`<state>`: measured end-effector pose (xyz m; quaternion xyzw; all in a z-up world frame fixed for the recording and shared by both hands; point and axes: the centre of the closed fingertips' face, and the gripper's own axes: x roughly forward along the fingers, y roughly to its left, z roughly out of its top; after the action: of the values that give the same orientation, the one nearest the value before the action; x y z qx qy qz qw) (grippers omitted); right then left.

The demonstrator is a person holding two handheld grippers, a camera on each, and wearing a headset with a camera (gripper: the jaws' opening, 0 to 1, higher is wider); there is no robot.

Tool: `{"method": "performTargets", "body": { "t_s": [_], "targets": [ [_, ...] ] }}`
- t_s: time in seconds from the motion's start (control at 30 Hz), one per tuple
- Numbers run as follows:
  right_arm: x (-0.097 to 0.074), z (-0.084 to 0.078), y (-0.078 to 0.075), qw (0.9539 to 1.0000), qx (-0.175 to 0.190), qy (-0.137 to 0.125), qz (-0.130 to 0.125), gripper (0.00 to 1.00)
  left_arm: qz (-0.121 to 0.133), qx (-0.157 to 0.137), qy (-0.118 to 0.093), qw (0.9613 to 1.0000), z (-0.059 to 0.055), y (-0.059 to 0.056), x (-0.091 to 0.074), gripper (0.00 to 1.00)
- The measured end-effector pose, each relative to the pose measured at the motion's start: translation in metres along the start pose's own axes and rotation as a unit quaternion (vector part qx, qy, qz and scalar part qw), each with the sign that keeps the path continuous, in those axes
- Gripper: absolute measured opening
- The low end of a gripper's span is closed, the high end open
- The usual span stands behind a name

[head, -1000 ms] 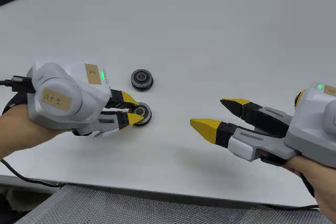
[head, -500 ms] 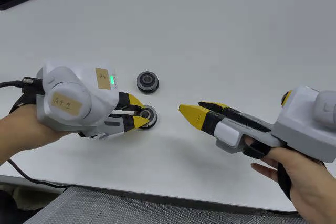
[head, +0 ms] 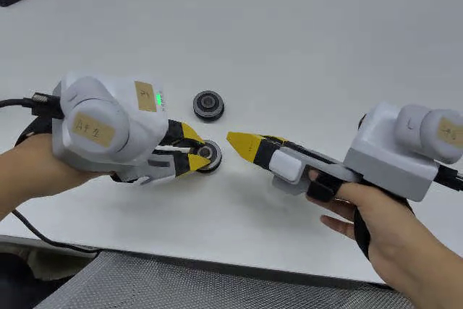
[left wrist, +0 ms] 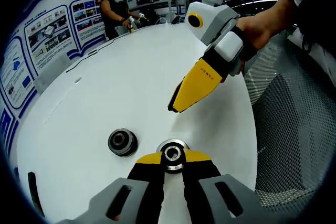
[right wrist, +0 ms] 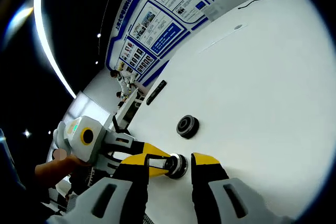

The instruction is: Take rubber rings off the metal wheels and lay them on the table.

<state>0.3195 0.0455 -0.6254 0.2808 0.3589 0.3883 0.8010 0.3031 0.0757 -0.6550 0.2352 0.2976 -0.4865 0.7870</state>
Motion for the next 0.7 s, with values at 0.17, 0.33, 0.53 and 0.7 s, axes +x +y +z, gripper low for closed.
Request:
{"method": "performTargets", "body": {
  "t_s": [0.17, 0.33, 0.53, 0.7],
  "targets": [
    [0.01, -0.013, 0.0, 0.9998, 0.002, 0.021, -0.006, 0.33, 0.002, 0.0, -0.003, 1.0, 0.001, 0.0, 0.0, 0.12],
    [0.016, -0.022, 0.001, 0.9991, 0.006, 0.042, -0.008, 0.32, 0.002, -0.002, -0.005, 1.0, 0.001, 0.0, 0.001, 0.12],
    [0.017, -0.026, 0.001, 0.9984, 0.014, 0.054, -0.007, 0.3, 0.002, -0.002, -0.007, 1.0, 0.001, -0.001, 0.001, 0.12],
    [0.02, -0.03, 0.001, 0.9976, 0.027, 0.064, -0.003, 0.3, 0.003, -0.002, -0.01, 0.9999, 0.001, -0.001, 0.001, 0.12]
  ]
}}
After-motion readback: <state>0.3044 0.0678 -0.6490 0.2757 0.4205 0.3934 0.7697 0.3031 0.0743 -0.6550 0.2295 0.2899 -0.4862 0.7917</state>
